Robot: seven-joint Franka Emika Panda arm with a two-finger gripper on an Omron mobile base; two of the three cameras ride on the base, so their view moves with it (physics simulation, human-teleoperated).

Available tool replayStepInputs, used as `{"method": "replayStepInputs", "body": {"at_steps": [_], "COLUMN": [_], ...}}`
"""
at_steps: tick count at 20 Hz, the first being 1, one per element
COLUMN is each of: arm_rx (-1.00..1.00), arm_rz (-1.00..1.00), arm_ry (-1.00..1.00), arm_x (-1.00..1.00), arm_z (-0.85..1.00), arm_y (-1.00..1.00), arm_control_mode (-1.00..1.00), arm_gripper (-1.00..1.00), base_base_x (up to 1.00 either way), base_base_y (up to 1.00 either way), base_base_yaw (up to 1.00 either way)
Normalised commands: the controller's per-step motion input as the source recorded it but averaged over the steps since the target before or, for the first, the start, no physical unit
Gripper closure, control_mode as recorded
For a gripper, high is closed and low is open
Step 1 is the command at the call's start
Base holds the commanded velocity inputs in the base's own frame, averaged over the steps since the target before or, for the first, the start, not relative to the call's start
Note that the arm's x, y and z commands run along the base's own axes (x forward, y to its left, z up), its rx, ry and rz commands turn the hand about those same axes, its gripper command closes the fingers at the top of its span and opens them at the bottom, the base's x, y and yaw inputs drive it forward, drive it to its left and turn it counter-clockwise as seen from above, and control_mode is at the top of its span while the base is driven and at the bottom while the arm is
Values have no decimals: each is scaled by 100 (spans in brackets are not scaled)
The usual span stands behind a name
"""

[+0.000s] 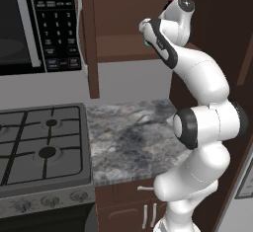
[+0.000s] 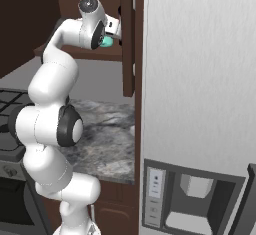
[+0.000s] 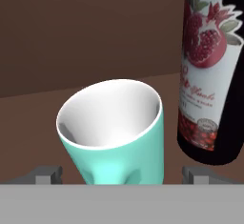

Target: Open the cabinet directly in front. Then move the wine and the mug to the dining counter with the jar on it.

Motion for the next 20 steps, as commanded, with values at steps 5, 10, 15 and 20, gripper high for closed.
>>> {"method": "replayStepInputs", "body": {"at_steps": [5,10,15,20], "arm_rx": [0,-1,0,0], "arm_rz": [0,0,0,0], "arm_ry": [0,0,0,0], "arm_x": [-2,0,0,0], "arm_z": [0,0,0,0], "arm_y": [4,11,3,0], "arm_control_mode": [-100,-100,-100,-100], "arm_gripper": [-100,-100,100,100], "base_base_x": [0,0,0,0], "base_base_y": [0,0,0,0], "base_base_yaw": [0,0,0,0]}}
